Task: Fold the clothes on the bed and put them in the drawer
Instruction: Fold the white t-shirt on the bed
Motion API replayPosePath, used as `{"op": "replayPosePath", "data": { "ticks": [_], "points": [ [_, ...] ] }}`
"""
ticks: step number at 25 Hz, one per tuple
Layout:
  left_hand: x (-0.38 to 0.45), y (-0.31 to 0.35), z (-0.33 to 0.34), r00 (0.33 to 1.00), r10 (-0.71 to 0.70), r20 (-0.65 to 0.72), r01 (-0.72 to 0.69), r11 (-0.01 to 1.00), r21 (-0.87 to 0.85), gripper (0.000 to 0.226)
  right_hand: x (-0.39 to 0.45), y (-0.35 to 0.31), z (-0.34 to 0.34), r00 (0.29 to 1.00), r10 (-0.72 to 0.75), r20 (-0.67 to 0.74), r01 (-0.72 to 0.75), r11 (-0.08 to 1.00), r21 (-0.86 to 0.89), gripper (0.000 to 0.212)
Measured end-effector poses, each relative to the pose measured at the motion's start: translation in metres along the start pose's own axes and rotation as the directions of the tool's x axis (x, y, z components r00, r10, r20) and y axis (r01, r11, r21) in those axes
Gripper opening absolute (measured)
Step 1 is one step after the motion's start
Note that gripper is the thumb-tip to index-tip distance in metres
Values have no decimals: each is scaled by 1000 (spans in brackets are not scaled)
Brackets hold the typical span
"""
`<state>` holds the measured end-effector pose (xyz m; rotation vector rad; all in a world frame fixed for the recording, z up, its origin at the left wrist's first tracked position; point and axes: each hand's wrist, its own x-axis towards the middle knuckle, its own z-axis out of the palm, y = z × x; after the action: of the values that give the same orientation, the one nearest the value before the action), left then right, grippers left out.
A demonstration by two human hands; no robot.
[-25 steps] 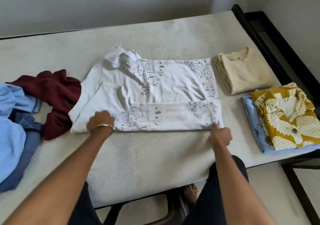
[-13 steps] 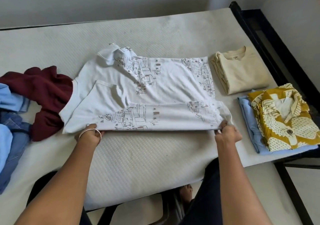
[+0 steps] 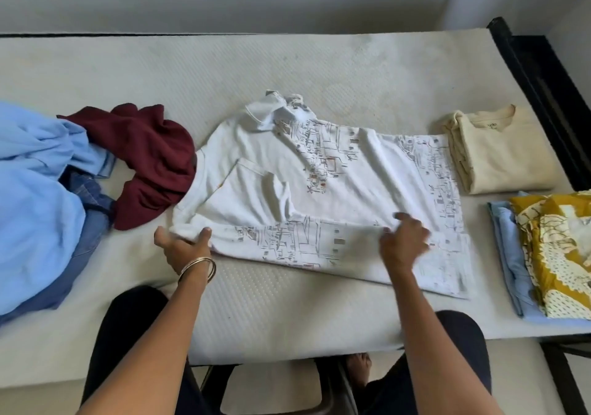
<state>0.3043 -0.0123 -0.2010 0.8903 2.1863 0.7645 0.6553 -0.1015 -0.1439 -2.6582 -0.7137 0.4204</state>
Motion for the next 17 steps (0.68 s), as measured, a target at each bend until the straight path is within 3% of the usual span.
{"op": "replayPosePath", "data": {
  "ticks": [2,4,6,9,11,14,17],
  "points": [
    [13,8,-12,998,66,-17,-64,994,91,73,-5,-42,38,916,-355,189,343,935,95,41],
    [25,3,-19,980,195,25,-194,944,268,51,-14,-102,71,815,-485,317,441,874,204,46],
    [37,-8,-26,940,312,138,-341,869,358,45,-17,-151,93,734,-558,388,526,828,195,56],
    [57,-15,-37,861,452,232,-508,769,389,39,-11,-194,124,720,-487,494,587,807,-60,76],
    [63,-3,-44,750,605,267,-661,699,273,41,-3,-208,137,720,-400,566,587,787,-191,71],
    [72,29,-46,675,650,350,-705,708,46,39,19,-217,140,672,-426,605,550,835,-23,26],
    [98,35,-34,689,506,519,-661,733,162,28,35,-215,128,651,-573,498,531,812,241,20]
  ]
}}
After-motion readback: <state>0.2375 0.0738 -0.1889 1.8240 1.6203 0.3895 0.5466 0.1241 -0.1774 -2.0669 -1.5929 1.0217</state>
